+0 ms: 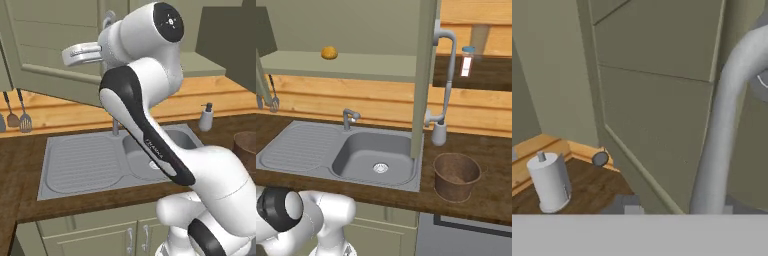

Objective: Open the cabinet, pick up the bread from the cabinet and place it in the basket. Then move the basket to the dining counter.

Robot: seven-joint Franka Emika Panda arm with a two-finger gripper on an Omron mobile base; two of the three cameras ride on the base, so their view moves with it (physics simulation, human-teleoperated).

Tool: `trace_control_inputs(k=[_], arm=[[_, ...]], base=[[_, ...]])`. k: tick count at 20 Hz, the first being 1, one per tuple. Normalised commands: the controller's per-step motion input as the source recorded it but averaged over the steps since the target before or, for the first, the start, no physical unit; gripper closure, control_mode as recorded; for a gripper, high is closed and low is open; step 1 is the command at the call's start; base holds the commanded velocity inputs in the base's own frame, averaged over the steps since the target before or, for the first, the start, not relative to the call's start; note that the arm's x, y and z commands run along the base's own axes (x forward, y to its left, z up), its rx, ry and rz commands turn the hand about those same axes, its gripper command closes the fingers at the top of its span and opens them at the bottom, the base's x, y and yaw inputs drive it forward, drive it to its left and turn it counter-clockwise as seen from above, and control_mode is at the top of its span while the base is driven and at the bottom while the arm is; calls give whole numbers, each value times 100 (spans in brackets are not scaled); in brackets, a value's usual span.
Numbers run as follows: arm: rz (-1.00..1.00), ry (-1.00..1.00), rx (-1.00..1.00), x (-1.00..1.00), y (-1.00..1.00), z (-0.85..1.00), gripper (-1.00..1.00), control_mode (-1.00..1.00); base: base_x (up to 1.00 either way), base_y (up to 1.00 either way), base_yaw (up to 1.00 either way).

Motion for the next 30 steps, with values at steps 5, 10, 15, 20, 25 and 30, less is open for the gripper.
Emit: trace_control_inputs(k=[5,10,15,20,25,30], arm=[[1,0,1,-80,100,-62,100,-100],[4,3,7,-49,100,-81,100,-100],[2,8,9,-56,46,-11,100,-100],[-1,8,28,-93,-86,-18,100,-100],[-7,3,47,-51,-100,-93,100,-100],[8,-1,58,83,-100,-22,100,-100]], base=[[0,0,0],[0,0,0],[0,0,0],[0,0,0],[0,0,0],[0,0,0]])
